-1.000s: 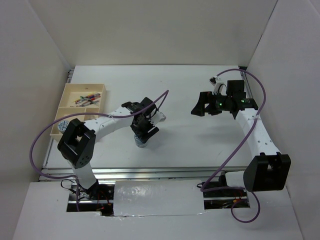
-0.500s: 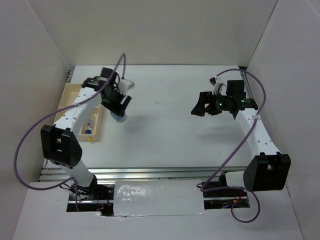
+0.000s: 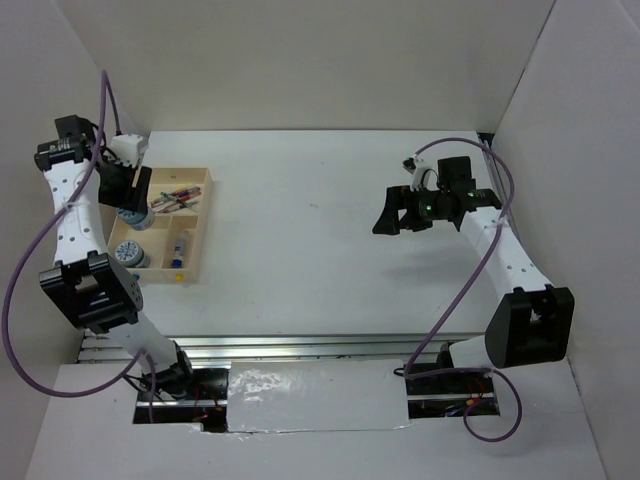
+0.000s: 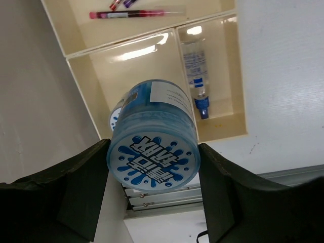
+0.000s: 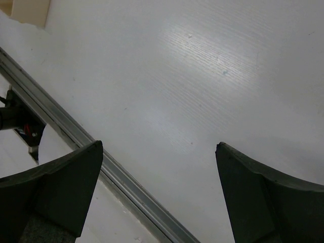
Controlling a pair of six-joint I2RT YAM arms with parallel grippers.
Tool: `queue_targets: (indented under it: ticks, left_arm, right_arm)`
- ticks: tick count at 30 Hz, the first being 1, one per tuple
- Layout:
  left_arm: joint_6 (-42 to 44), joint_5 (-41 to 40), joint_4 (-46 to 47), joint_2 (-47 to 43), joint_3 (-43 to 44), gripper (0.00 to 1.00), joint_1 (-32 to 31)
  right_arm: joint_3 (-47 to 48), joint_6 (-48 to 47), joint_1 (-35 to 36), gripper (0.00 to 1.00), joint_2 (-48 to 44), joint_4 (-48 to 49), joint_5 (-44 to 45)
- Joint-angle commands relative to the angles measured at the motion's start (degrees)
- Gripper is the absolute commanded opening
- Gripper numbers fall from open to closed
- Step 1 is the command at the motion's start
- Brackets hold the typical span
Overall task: Sort the stationery into containers
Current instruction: Place the stationery in the storage box.
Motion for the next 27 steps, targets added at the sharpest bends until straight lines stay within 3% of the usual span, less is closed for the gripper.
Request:
queue_targets:
  ticks: [1,11,27]
  left_arm:
    - [4.04,5.03,-2.44,2.14,2.33,0.31,3.43]
    - [4.05,3.88,1.78,5.31,-0.75,0.3,4.23]
    - [0.62,-0.68,7.67,12.52,-1.02,0.3,-0.78]
  right_arm:
    - [3.18,-1.32,0.92,0.98,1.26,-1.8,0.71]
    - [2.65,-1.85,1.27,0.98,1.7,-1.63,0.45]
    - [2.21,-2.02,1.09,0.97,1.79,-1.98,0.89]
